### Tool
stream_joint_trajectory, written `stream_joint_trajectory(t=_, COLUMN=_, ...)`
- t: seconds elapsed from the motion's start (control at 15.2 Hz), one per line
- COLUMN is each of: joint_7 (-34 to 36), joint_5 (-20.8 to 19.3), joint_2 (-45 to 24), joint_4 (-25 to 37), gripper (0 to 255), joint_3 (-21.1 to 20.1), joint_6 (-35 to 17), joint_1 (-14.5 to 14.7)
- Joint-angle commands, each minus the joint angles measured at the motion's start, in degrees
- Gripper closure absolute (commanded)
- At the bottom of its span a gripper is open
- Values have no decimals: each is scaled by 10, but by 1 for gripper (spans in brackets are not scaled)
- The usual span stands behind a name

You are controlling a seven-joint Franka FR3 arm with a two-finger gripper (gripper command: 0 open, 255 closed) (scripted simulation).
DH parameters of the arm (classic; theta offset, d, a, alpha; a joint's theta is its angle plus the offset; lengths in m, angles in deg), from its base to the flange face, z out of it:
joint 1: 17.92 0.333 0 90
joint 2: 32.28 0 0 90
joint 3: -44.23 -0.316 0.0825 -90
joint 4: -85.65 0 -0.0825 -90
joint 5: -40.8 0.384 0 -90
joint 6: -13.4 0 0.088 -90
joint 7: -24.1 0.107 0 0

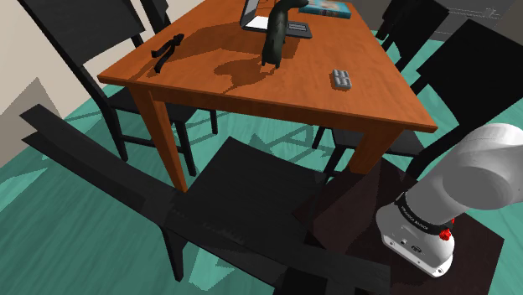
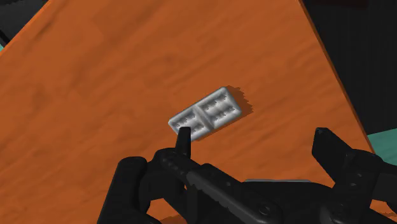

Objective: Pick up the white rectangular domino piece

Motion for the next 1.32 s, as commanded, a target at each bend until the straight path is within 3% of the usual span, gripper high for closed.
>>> stream_joint_trajectory(t=0.0, joint_7=0, joint_5=0, joint_2=0, joint_4=0, gripper=0, joint_3=0, joint_6=0, joint_1=0)
stream_joint_trajectory(t=0.79, joint_7=455, joint_5=61, joint_2=-210, joint_4=-19, gripper=0, joint_3=-67, joint_6=-141, joint_1=-139)
stream_joint_trajectory(t=1.25, joint_7=463, joint_5=62, joint_2=-222, joint_4=-58, gripper=0, joint_3=-68, joint_6=-191, joint_1=-141)
